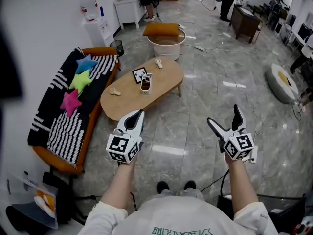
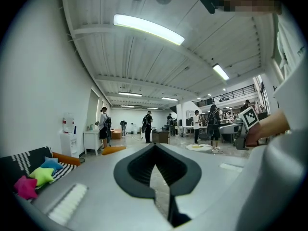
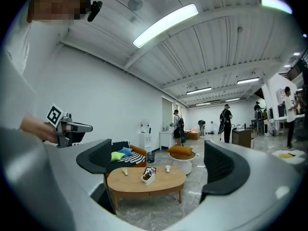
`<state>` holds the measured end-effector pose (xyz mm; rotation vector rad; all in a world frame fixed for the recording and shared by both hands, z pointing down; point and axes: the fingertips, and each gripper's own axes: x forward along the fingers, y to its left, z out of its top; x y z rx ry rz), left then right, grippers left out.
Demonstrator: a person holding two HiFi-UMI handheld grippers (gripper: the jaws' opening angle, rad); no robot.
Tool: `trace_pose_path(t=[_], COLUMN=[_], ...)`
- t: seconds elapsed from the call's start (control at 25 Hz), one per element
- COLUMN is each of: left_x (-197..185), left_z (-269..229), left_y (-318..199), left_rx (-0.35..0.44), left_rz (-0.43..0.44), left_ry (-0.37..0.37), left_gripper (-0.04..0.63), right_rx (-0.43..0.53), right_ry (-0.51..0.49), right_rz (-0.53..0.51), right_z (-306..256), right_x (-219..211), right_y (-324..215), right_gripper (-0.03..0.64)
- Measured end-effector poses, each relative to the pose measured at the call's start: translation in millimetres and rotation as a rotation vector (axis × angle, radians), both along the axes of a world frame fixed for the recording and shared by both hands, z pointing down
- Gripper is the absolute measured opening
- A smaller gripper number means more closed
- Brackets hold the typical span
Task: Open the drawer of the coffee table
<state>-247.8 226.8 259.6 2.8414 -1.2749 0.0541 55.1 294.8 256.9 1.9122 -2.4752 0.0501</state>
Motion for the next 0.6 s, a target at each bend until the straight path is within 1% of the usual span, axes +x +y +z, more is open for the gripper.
trace_pose_path(t=[0.24,0.44,0.6], left_x=[17,46,76], left_z=[6,6,0], left_y=[-19,-42,-70], left_rx=[-0.008,-0.005,0.013], left_rz=[0.027,0.022,-0.007], left_ry=[0.011,0.0,-0.019], left_gripper=[-0.002,-0.002,-0.002], right_rx=[-0.017,-0.01,0.004], right_ry=[0.015,0.003,-0.002], right_rz=[0.02,0.021,-0.01], right_z=[5,4,4], right_x=[12,45,78], right_y=[-5,-30,-63], right_gripper=[0.589,0.589,0.588])
